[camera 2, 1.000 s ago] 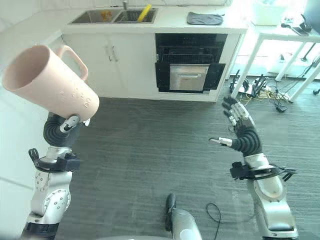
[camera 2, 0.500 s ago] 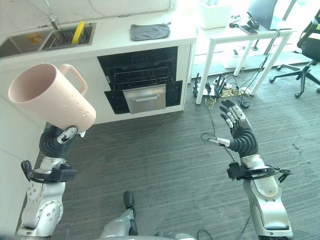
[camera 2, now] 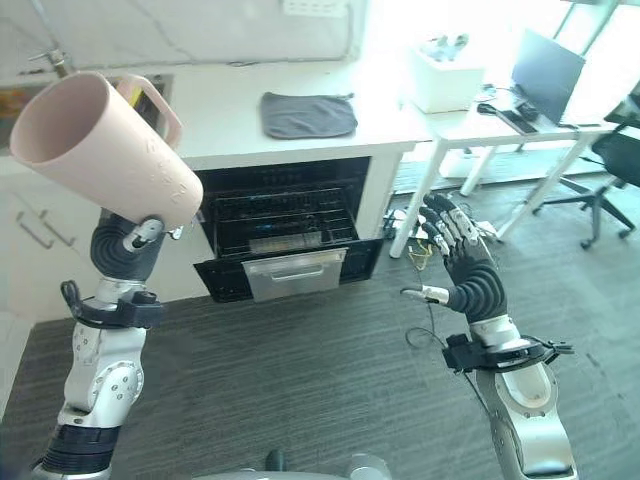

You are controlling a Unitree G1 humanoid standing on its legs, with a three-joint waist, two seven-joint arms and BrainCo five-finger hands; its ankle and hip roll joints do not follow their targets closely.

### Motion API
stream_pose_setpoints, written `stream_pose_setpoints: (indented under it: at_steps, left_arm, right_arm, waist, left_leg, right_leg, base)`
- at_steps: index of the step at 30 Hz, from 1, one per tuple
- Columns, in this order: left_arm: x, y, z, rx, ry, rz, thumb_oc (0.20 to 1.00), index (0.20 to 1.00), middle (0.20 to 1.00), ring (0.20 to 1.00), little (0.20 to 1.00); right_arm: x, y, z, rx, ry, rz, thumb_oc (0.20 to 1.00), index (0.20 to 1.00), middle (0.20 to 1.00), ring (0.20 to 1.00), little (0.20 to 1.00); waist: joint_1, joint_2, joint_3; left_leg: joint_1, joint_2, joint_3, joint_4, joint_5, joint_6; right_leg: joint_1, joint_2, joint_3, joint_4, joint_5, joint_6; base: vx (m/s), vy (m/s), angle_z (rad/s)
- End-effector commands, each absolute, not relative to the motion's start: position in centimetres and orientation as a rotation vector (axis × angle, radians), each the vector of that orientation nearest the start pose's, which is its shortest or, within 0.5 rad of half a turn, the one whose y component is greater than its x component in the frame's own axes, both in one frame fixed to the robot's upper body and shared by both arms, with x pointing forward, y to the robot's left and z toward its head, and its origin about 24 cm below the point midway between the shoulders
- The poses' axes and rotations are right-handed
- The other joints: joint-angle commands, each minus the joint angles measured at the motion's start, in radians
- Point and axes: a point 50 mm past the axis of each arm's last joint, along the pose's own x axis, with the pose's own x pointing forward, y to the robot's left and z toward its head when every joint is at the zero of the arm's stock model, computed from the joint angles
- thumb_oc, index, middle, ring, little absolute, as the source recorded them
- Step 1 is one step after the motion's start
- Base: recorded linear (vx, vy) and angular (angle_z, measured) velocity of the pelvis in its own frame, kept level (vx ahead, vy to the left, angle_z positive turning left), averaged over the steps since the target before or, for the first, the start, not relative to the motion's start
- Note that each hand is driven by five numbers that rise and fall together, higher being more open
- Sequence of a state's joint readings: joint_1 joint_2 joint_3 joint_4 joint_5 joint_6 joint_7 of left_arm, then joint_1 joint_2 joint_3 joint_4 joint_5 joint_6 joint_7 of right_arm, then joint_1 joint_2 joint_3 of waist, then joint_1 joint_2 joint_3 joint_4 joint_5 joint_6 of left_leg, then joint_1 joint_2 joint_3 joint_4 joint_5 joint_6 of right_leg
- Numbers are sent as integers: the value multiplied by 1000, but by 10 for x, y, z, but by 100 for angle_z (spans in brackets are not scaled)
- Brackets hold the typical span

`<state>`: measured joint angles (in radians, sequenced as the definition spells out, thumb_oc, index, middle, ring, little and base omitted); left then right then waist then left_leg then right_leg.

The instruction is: Place the dishes in the dishwasher.

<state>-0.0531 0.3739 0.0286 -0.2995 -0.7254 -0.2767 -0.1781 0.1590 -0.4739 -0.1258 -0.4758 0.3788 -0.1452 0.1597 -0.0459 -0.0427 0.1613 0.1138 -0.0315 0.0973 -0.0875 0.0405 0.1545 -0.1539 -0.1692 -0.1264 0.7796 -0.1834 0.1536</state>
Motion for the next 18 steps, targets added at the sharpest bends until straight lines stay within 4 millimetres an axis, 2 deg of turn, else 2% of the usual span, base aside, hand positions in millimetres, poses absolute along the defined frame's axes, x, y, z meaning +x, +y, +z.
stream_pose_setpoints:
  at_steps: [1,2,4,5,8,10,12,15,16,18]
  left_arm:
    - [224,203,174,-227,-679,-288,200,200,200,200,200]
    - [226,202,176,-227,-682,-292,200,200,200,200,200]
    - [227,198,178,-219,-691,-296,200,200,200,200,200]
    - [227,198,178,-213,-691,-286,200,200,200,200,200]
    - [224,202,179,-204,-694,-269,200,200,200,200,200]
    - [223,205,180,-196,-699,-256,200,200,200,200,200]
    - [224,206,178,-224,-685,-226,200,200,200,200,200]
    - [220,212,173,-262,-671,-197,200,200,200,200,200]
    - [219,211,172,-271,-668,-203,200,200,200,200,200]
    - [218,208,169,-300,-653,-239,200,200,200,200,200]
  right_arm:
    - [210,-217,163,-201,-529,200,1000,1000,1000,1000,1000]
    - [211,-218,163,-199,-531,194,1000,1000,1000,1000,1000]
    - [212,-219,166,-187,-543,193,1000,1000,1000,1000,1000]
    - [214,-215,168,-186,-543,209,1000,1000,1000,1000,1000]
    - [213,-211,168,-185,-543,237,1000,1000,1000,1000,1000]
    - [214,-211,169,-185,-548,248,1000,1000,1000,1000,1000]
    - [217,-210,169,-191,-536,246,1000,1000,1000,1000,1000]
    - [217,-214,171,-201,-521,268,1000,1000,1000,1000,1000]
    - [216,-217,172,-209,-514,267,1000,1000,1000,1000,1000]
    - [215,-224,172,-244,-502,243,1000,1000,1000,1000,1000]
  waist:
    - [11,6,-32]
    - [9,3,-29]
    - [-5,1,-20]
    - [-23,-2,-18]
    - [-25,1,-14]
    - [-20,-1,-20]
    - [-16,3,-40]
    - [-21,19,-58]
    - [-21,23,-54]
    - [-12,15,-34]
  left_leg:
    - [-57,81,30,0,-30,-169]
    - [-49,84,34,0,-40,-175]
    - [-30,94,37,0,-64,-184]
    - [-5,96,37,0,-94,-186]
    - [25,107,48,0,-118,-186]
    - [39,118,59,0,-132,-187]
    - [55,156,93,0,-124,-203]
    - [98,193,120,0,-94,-238]
    - [90,198,122,47,-69,-251]
    - [-36,202,98,287,-14,-279]
  right_leg:
    - [166,12,-61,-485,192,3]
    - [168,1,-73,-595,195,2]
    - [181,-17,-65,-765,245,13]
    - [148,-44,-30,-852,330,33]
    - [109,-54,-40,-860,354,42]
    - [120,-55,-57,-865,343,45]
    - [148,-34,-84,-867,294,38]
    - [175,9,-80,-867,257,-2]
    - [185,25,-72,-867,246,-17]
    - [217,45,-62,-867,220,-52]
  base:
    - [151,-122,25]
    - [163,-156,27]
    - [254,-249,31]
    - [290,-306,28]
    - [215,-323,8]
    - [179,-396,3]
    - [256,-483,25]
    - [265,-393,21]
    - [183,-341,5]
    - [137,-304,8]
